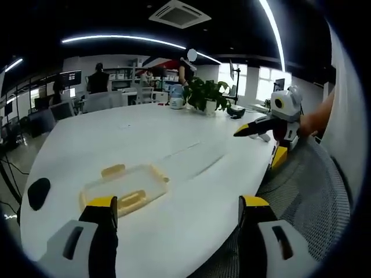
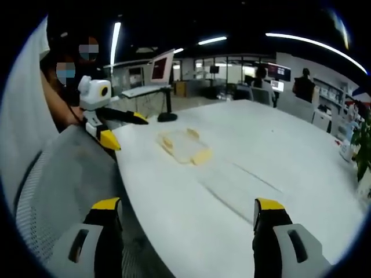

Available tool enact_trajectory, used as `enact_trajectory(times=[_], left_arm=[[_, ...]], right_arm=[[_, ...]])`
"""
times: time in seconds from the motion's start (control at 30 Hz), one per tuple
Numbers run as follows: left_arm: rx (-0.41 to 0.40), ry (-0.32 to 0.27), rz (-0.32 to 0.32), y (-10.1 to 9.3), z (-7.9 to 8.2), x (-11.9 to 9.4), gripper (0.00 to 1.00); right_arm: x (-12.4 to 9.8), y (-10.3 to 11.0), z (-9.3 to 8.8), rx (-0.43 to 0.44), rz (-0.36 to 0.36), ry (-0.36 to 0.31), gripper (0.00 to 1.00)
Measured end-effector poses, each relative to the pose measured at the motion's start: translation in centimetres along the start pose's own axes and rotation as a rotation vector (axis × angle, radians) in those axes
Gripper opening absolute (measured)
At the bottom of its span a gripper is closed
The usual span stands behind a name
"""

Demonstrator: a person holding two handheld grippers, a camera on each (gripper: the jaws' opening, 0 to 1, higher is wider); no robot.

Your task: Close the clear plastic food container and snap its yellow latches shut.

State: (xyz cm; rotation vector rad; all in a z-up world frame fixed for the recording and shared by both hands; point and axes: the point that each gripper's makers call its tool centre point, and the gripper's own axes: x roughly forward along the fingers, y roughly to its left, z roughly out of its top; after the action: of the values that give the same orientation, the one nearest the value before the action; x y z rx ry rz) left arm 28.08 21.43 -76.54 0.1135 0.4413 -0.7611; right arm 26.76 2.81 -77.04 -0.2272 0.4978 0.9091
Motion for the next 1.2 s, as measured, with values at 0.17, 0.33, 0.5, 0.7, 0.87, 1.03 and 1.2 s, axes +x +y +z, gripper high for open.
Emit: enact_trajectory(times=[0.17, 0.33, 0.5, 0.7, 0.87, 1.03, 1.2], left_arm=[[0.001, -0.004, -0.007, -0.1, 0.3, -0.1, 0.88], [0.004, -0.009, -0.022, -0.3, 0.7, -0.1, 0.87], [-0.011, -0.018, -0.034, -0.3, 1.0, -0.2, 0.87], [-0.005, -0.012, -0.046, -0.3, 1.1, -0.4, 0.87], [0.003, -0.005, -0.055, -0.3, 0.9, -0.4, 0.87], [-0.006, -0.002, -0.053, 0.2, 0.7, -0.3, 0.86], [-0.013, 0.005, -0.048, 0.8, 0.5, -0.4, 0.86]], right_arm=[[-0.2, -0.1, 0.4, -0.005, -0.003, -0.007, 0.95], [-0.3, -0.4, 0.7, -0.007, -0.007, -0.015, 0.95], [-0.3, -0.2, 0.7, -0.018, 0.003, -0.005, 0.95], [0.1, 0.1, 0.7, -0.031, 0.019, 0.006, 0.95], [0.5, 0.3, 0.8, -0.040, 0.031, 0.016, 0.94], [1.1, 0.4, 0.9, -0.044, 0.043, 0.029, 0.94], [1.7, 0.3, 1.2, -0.057, 0.053, 0.040, 0.93]])
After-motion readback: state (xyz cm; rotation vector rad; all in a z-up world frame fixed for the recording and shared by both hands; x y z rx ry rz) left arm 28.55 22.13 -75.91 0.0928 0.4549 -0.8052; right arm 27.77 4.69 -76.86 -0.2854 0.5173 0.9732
